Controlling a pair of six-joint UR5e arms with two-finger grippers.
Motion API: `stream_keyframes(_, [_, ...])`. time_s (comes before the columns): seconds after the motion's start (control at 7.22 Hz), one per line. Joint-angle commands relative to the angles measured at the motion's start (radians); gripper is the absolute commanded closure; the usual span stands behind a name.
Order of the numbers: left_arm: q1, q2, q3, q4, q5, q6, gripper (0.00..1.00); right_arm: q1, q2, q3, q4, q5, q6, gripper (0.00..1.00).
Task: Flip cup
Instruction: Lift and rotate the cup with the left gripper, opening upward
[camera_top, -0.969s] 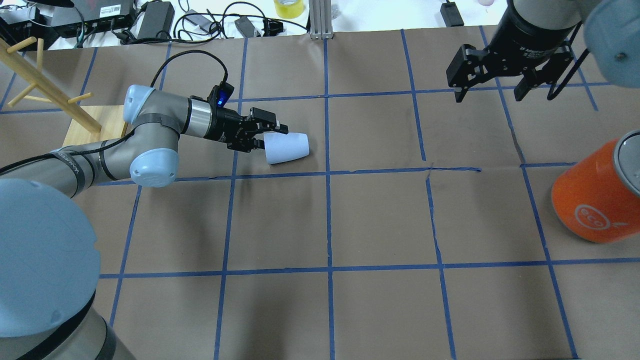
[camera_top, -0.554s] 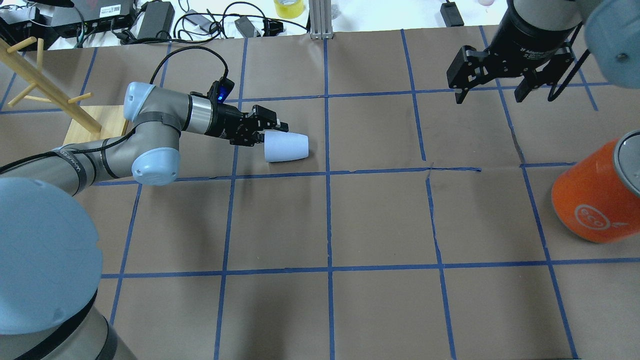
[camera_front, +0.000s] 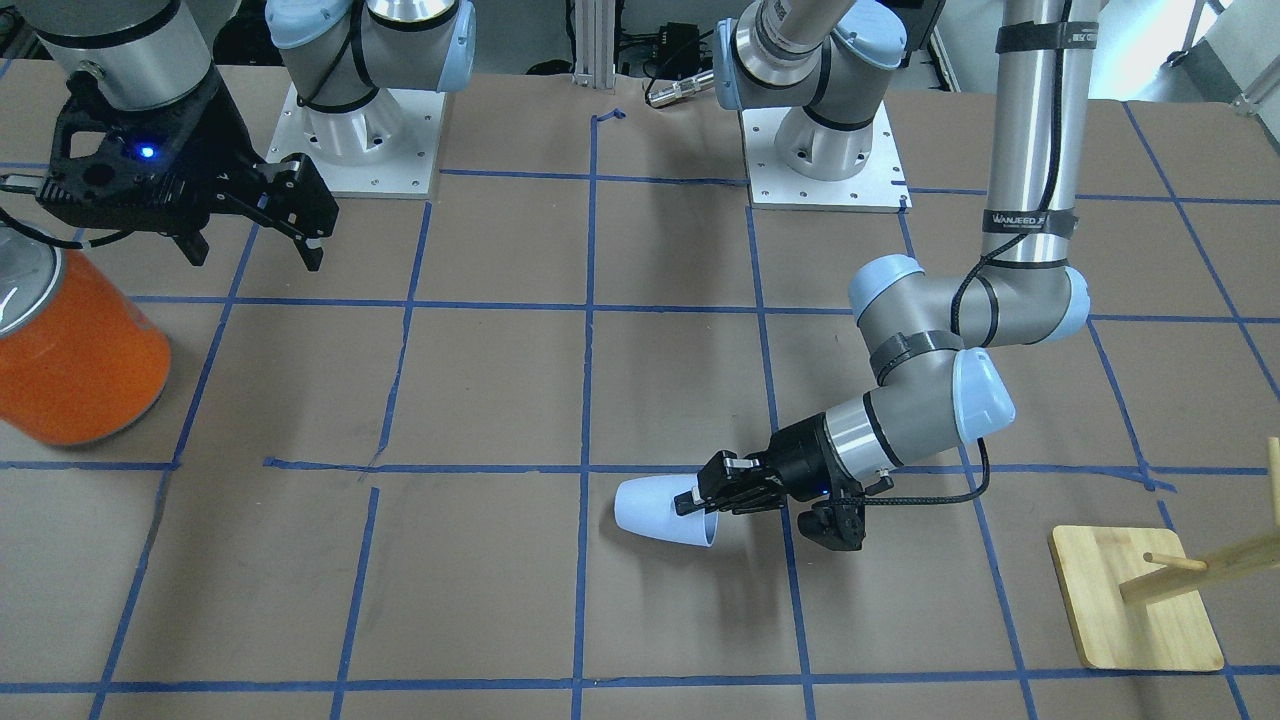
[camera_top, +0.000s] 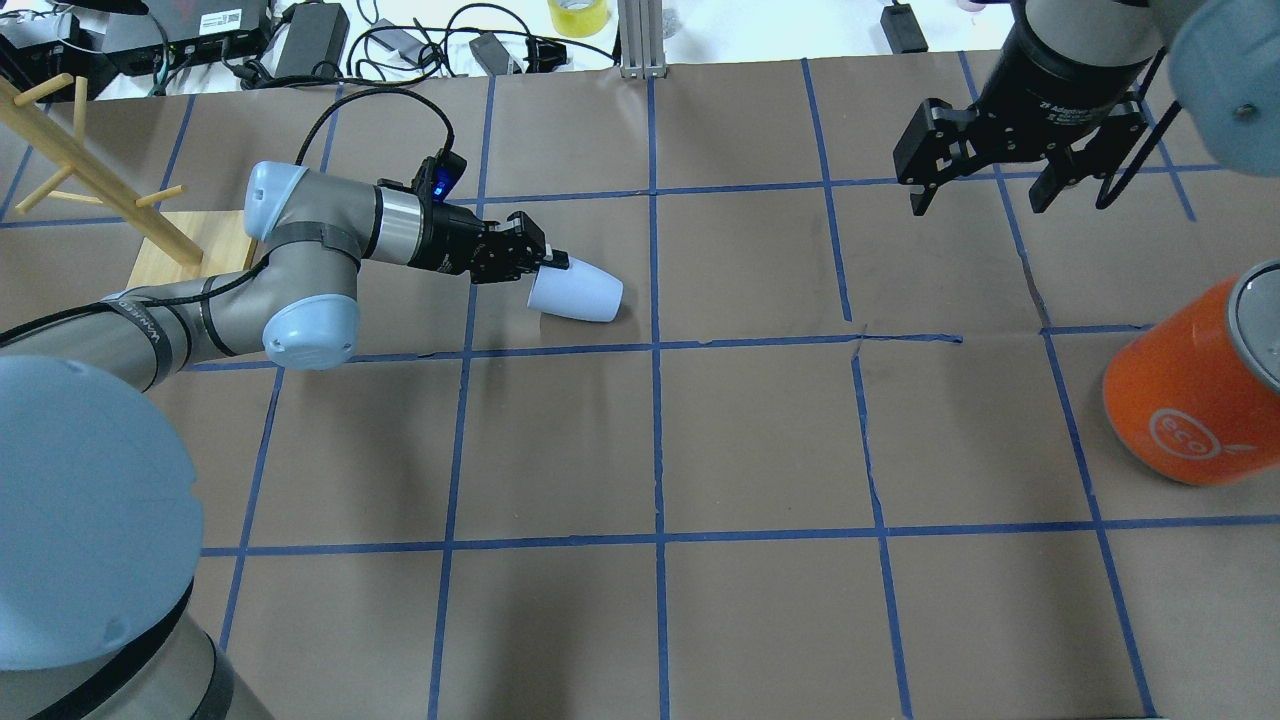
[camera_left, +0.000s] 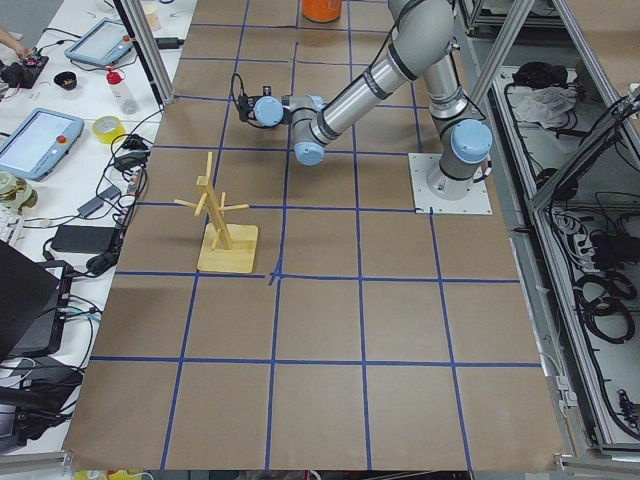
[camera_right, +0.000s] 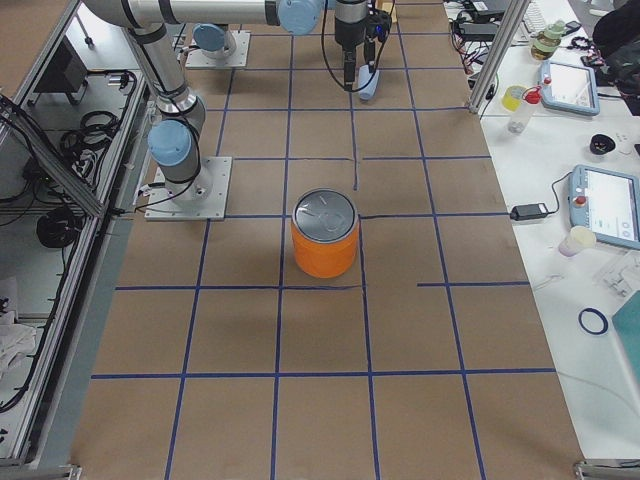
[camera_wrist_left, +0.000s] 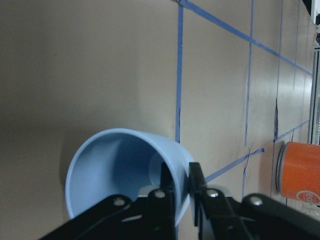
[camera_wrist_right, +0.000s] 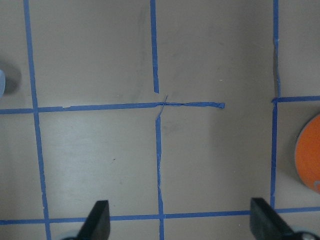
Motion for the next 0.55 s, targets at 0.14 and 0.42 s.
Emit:
stream_keyframes(0.14, [0.0,0.044,0.026,0.012,0.006,-0.142,1.0,0.0,0.0,0.0,0.015,-0.001,0.002,0.0])
stream_keyframes(0.42, [0.0,0.081,0.067,0.009,0.095,-0.222,1.0,0.0,0.0,0.0,0.016,-0.003,0.0,0.0])
